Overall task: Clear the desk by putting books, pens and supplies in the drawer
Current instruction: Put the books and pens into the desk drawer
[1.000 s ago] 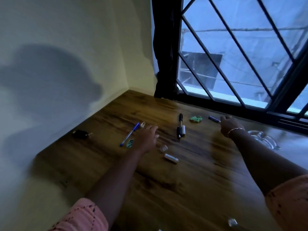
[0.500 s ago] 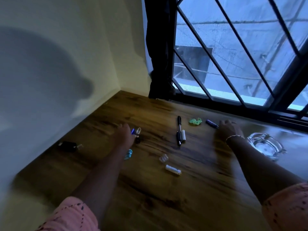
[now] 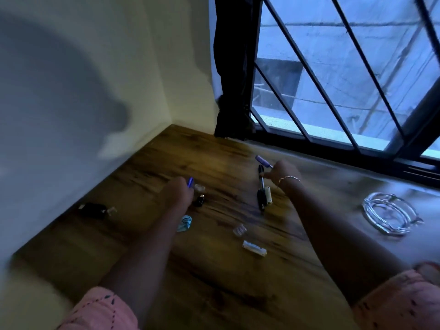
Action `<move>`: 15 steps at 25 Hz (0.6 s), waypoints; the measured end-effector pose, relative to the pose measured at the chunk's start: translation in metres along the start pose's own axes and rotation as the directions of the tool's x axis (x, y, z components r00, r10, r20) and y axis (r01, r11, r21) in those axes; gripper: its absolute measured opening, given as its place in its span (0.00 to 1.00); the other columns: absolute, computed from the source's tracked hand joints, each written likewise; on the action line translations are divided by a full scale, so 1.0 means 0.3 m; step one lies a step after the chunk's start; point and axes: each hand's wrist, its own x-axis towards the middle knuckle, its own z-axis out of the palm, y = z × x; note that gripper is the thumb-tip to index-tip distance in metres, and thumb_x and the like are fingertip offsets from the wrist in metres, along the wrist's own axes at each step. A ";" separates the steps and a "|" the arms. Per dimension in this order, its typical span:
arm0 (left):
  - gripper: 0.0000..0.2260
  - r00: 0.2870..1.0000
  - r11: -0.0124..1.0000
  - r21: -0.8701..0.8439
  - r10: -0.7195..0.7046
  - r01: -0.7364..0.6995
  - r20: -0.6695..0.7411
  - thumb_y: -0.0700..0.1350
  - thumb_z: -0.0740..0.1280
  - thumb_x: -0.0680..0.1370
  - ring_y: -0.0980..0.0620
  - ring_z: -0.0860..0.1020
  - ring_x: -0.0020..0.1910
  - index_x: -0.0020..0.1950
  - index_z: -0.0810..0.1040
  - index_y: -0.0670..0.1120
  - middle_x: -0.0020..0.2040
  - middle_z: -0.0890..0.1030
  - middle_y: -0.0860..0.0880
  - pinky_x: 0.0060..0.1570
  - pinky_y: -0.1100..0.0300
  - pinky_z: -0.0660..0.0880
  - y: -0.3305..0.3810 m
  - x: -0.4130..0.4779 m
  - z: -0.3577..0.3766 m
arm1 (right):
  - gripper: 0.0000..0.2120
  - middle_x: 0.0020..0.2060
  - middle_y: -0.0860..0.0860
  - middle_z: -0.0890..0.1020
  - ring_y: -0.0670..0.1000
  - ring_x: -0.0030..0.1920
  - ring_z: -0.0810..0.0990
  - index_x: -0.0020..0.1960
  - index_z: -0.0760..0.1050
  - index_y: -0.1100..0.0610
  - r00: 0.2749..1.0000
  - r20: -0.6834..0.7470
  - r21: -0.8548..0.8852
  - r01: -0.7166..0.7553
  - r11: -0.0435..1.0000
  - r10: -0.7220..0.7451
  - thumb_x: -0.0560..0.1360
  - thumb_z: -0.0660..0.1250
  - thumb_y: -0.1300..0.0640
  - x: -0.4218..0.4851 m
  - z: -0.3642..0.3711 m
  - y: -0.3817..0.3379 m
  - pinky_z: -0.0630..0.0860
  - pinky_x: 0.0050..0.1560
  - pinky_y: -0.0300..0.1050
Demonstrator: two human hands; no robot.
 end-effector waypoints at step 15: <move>0.10 0.932 0.595 -0.769 0.362 -0.234 -0.004 0.39 0.70 0.73 0.48 0.79 0.45 0.54 0.75 0.40 0.47 0.80 0.43 0.44 0.50 0.79 0.200 -0.103 -0.131 | 0.10 0.20 0.49 0.79 0.43 0.22 0.78 0.40 0.67 0.57 0.985 0.035 0.611 0.114 0.783 -0.170 0.79 0.56 0.65 -0.136 -0.062 -0.061 0.69 0.25 0.35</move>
